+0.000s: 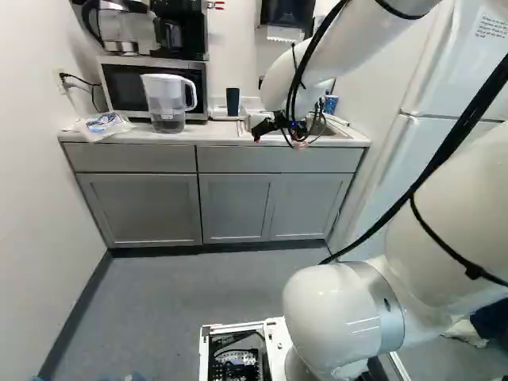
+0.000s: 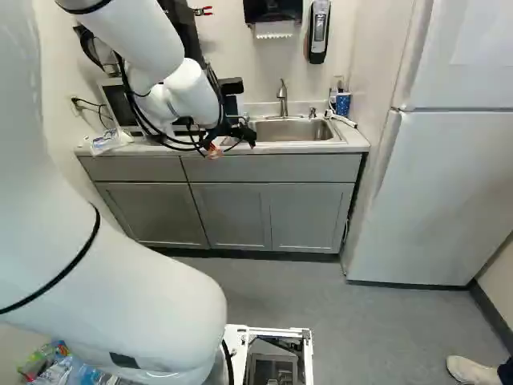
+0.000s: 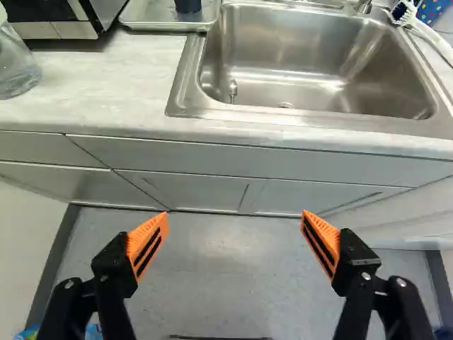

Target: Rinse the cup and place it in the tray

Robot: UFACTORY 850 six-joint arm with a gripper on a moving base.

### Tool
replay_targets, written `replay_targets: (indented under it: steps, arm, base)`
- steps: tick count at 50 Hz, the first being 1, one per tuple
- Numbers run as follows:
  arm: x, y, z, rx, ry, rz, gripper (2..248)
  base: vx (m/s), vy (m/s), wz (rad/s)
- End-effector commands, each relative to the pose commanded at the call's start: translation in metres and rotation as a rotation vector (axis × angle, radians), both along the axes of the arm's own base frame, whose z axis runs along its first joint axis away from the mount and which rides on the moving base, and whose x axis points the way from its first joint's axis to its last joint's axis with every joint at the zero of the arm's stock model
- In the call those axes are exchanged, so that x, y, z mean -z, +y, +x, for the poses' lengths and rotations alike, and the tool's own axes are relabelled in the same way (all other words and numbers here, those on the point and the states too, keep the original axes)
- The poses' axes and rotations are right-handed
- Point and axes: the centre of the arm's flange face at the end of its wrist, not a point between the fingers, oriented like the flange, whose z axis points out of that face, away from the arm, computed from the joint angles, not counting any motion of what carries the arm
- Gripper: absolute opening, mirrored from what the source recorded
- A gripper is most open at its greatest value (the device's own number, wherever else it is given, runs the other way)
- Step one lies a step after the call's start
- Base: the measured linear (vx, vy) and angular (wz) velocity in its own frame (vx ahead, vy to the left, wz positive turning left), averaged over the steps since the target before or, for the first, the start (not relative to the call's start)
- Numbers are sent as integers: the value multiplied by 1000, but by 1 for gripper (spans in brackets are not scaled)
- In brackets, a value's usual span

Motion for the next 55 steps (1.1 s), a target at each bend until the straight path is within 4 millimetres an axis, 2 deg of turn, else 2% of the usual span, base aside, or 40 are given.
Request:
replay_targets:
  steps: [25, 55]
  arm:
    - [49, 1, -25, -18, -102, 35, 247]
    - [113, -1, -72, -16, -252, 64, 247]
  base:
    - [0, 0, 0]
    - [0, 0, 0]
